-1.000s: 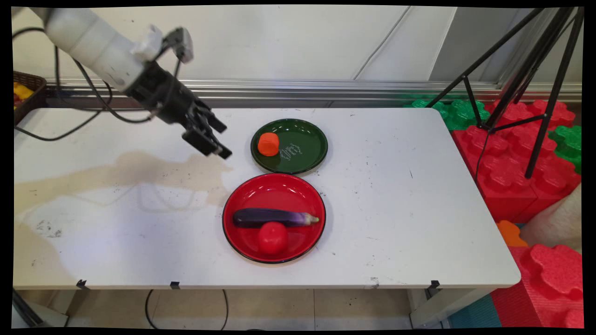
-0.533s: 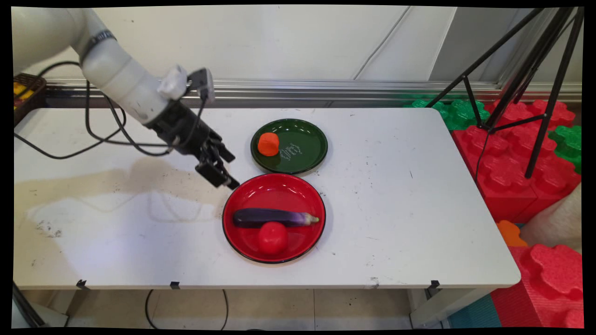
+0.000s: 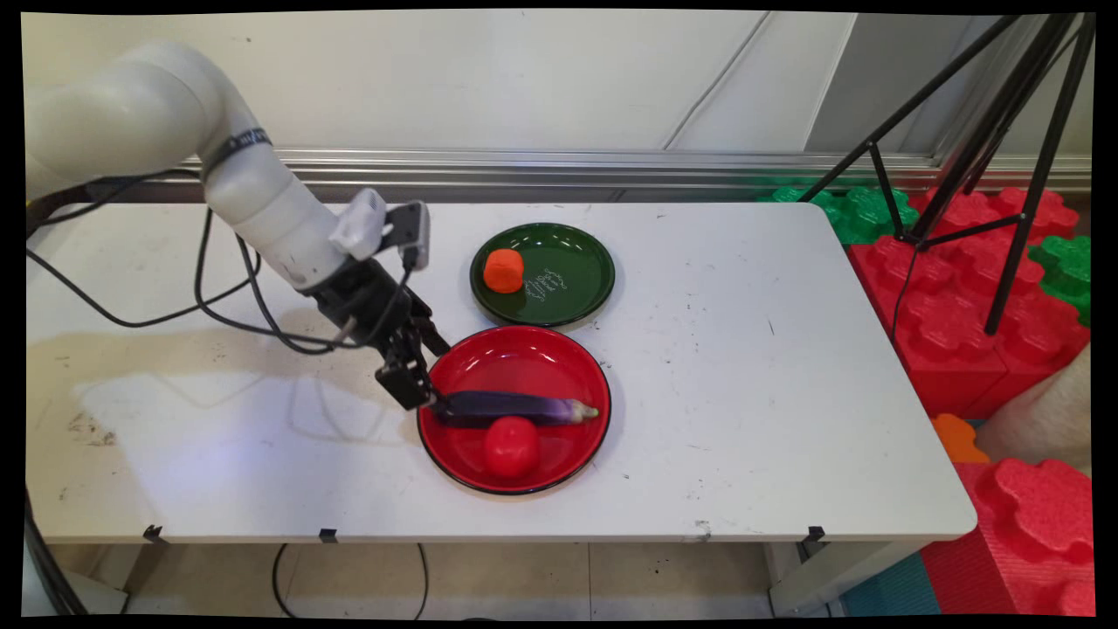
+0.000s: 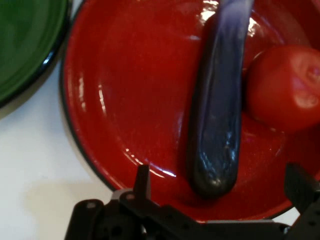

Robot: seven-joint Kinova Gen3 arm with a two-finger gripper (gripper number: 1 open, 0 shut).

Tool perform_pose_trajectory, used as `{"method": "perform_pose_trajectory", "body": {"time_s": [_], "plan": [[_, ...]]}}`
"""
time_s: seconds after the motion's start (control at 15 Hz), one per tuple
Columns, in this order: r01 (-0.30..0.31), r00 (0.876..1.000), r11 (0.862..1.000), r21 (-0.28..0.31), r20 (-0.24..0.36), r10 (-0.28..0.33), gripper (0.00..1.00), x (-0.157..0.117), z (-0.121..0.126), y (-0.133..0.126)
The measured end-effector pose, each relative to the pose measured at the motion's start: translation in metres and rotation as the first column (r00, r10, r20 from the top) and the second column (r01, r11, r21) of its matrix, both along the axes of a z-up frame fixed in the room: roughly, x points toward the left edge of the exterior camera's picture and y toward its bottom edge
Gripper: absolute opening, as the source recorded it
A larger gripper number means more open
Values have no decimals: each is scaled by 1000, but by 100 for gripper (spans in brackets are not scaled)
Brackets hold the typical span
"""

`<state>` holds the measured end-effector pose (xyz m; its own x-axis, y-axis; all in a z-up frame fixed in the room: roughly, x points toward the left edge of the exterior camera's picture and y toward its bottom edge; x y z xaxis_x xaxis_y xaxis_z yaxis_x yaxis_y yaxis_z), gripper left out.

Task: Pick up the eggplant from the red plate

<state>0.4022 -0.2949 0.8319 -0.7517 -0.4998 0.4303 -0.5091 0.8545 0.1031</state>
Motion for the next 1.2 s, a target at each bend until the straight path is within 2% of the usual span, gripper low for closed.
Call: {"method": "perform_pose_trajectory", "body": {"time_s": [0.47, 1.0, 1.07, 1.2], "plan": [[64, 997, 998, 10, 44, -64, 100, -16, -29, -1], [85, 994, 996, -4, 75, -85, 100, -25, -47, -1], [87, 993, 996, -7, 75, -86, 0, -26, -48, -1], [90, 993, 996, -12, 77, -89, 0, -28, -50, -1]]}}
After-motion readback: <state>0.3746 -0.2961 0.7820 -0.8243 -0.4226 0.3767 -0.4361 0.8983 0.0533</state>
